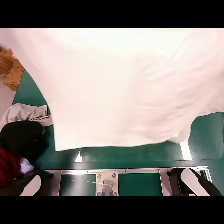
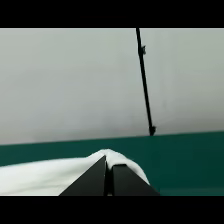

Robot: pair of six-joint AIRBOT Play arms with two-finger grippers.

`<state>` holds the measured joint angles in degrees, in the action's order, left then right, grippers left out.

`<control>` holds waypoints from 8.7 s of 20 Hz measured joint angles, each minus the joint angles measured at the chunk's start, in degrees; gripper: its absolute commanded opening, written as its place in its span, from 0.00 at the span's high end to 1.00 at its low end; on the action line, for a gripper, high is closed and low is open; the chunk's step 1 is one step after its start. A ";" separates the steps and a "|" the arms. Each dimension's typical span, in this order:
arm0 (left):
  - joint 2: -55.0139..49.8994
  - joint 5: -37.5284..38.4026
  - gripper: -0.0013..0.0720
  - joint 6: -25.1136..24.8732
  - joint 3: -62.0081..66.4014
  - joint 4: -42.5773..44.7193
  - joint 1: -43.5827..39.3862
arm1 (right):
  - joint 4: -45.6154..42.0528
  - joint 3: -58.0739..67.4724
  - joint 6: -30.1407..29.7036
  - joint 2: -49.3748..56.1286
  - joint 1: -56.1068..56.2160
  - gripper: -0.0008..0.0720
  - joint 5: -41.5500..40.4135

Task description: Fold the shirts.

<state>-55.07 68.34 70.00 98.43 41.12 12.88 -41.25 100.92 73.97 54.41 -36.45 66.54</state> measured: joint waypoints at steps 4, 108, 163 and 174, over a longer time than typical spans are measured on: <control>-10.19 -2.67 0.94 -3.85 -11.69 -2.36 -0.66 | -0.22 -15.78 -3.37 7.37 7.34 0.97 -5.53; -11.61 -53.59 0.94 11.10 -76.37 -19.17 -36.44 | -18.60 -64.37 -13.27 19.37 -11.47 0.39 10.54; -12.44 -18.67 0.95 25.35 -44.96 18.45 -22.29 | -17.66 -40.85 8.20 11.76 1.09 0.97 11.56; -44.72 -18.71 0.00 23.82 -14.21 20.31 -22.23 | -6.82 -27.34 8.28 39.17 8.11 0.60 -2.69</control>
<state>-99.79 49.63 93.82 84.23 61.43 -9.34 -48.07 73.58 82.26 93.58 -28.34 63.86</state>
